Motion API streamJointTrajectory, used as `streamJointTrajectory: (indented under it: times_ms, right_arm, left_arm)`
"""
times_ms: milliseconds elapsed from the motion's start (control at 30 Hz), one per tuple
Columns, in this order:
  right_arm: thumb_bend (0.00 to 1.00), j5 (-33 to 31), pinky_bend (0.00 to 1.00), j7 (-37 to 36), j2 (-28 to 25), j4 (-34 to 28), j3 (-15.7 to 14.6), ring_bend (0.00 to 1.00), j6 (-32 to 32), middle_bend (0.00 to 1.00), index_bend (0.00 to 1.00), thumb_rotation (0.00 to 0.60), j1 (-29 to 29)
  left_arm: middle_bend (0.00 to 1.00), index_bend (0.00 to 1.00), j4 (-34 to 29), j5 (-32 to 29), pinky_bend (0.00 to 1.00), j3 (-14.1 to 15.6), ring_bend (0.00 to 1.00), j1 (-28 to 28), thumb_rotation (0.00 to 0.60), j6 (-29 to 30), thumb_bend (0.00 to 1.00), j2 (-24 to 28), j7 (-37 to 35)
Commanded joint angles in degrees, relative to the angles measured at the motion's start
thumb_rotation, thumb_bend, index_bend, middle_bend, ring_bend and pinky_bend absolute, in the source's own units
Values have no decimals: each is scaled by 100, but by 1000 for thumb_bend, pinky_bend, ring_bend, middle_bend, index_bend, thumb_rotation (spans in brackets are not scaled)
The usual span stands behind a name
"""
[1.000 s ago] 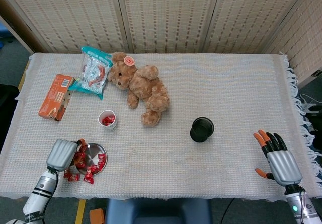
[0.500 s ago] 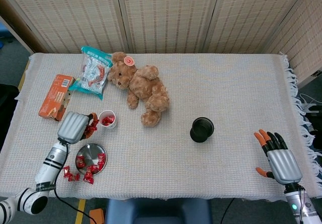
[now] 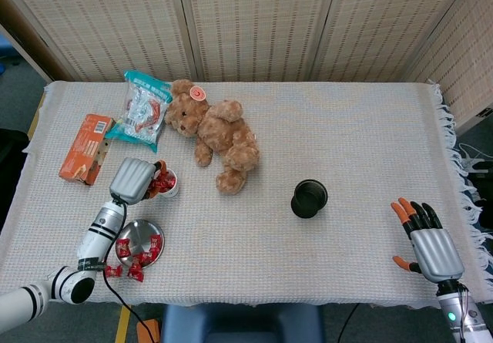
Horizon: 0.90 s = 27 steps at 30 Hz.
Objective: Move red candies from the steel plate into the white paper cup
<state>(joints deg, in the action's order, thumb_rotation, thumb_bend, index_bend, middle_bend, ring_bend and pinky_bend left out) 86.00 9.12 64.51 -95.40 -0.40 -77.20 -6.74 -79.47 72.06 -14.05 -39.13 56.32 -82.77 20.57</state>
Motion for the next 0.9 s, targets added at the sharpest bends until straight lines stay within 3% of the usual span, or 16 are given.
streamJointTrajectory:
  times_ms: [33,367,900]
  right_arm:
    - [15,1,0,-10,-4,-3,0,0,0,0,0,600,-1]
    - [15,58,0,-66,-46,-28,-8,0,-105,0,0,600,42]
    - [15,58,0,-99,-63,-28,5,0,-120,0,0,600,46]
  left_arm:
    - [769,669,65,-27,1000,48,855,-66,600,-55,522,-64,61]
    - [769,666,601,-186,1000,154,854,-293,600,-204,520,-408,132]
    - [722,603,881,-284,1000,255,854,-378,600,-192,502,-527,44]
